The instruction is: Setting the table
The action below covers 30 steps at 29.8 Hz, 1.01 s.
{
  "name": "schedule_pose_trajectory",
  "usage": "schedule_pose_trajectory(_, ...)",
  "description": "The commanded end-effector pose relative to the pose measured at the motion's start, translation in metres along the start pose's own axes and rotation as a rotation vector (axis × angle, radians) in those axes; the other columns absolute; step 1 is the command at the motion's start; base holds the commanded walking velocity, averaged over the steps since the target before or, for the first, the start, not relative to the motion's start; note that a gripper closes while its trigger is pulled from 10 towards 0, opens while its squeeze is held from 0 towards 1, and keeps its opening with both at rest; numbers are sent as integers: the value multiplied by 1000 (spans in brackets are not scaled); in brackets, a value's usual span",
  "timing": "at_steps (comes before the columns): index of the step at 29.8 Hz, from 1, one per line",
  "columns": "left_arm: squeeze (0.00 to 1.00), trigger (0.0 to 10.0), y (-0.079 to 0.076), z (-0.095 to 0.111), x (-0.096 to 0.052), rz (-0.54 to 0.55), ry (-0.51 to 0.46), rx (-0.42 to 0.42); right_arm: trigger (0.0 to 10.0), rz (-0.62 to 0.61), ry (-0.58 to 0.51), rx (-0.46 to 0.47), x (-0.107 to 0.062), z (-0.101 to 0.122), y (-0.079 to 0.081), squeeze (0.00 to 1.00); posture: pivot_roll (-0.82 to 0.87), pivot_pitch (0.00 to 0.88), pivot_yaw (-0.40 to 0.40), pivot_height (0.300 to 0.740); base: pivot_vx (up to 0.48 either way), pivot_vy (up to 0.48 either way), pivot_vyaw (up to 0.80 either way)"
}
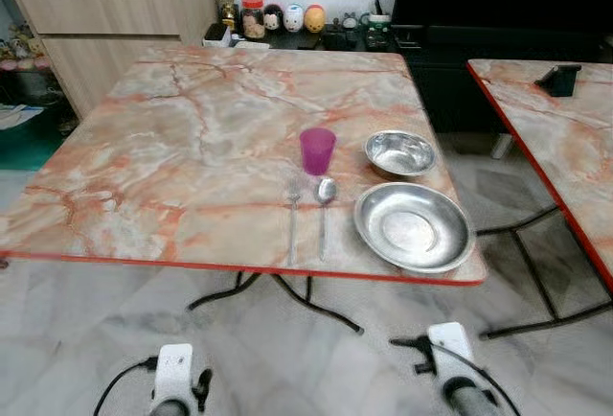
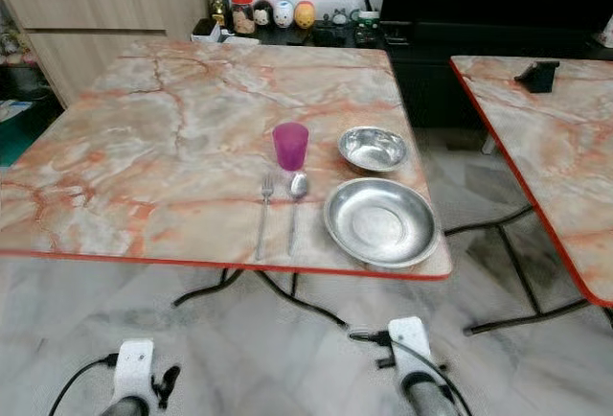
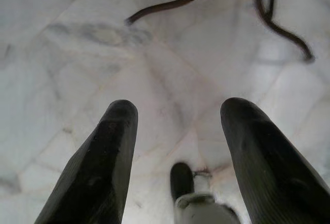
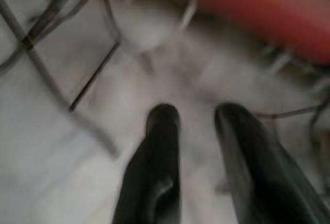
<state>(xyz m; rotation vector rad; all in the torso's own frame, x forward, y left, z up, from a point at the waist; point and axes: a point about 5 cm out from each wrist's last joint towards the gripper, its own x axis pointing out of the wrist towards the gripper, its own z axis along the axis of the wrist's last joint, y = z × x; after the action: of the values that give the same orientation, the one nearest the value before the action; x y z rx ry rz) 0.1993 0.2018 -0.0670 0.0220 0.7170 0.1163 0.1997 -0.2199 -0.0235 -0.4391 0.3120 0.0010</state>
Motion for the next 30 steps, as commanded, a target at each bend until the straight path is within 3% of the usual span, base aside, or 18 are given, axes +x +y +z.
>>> schedule_pose_trajectory(1,0,10000,1,-4,-1,2,20,0,10000,12,-110,236,0,21,1,0,-120,0,-34,736,0,0,0)
schedule_pose_trajectory(3,0,10000,0,-4,-1,0,22,0,10000,12,-87,413,-5,26,5,0,-120,0,-36,736,0,0,0)
schedule_pose_trajectory(6,0,10000,-1,-4,0,-4,24,-4,10000,-84,60,468,-13,30,4,0,-117,0,-35,736,0,0,0)
schedule_pose_trajectory(10,0,10000,-1,-4,-1,-4,26,-6,10000,-148,106,525,-17,26,6,0,-116,0,-35,736,0,0,0)
schedule_pose_trajectory(12,0,10000,-1,-4,-1,-3,27,-6,10000,-151,104,531,-17,26,6,0,-116,0,-35,736,0,0,0)
schedule_pose_trajectory(14,0,10000,0,-4,-1,-2,27,-5,10000,-151,129,441,-7,-4,-6,0,-115,0,-37,736,0,0,0)
schedule_pose_trajectory(16,0,10000,1,-4,-1,0,26,-3,10000,-149,128,416,-8,-12,-15,0,-113,0,-35,736,0,0,0)
schedule_pose_trajectory(20,0,10000,1,-4,-1,2,27,-3,10000,-144,63,409,-13,10,-20,0,-115,1,-33,736,0,0,0)
schedule_pose_trajectory(22,0,10000,1,-4,-1,2,28,-2,10000,-182,-39,420,-11,39,-31,0,-120,3,-31,736,0,0,0)
schedule_pose_trajectory(30,0,10000,0,-3,0,0,23,-4,10000,-209,-199,414,-1,72,-44,0,-118,3,-33,736,0,0,0)
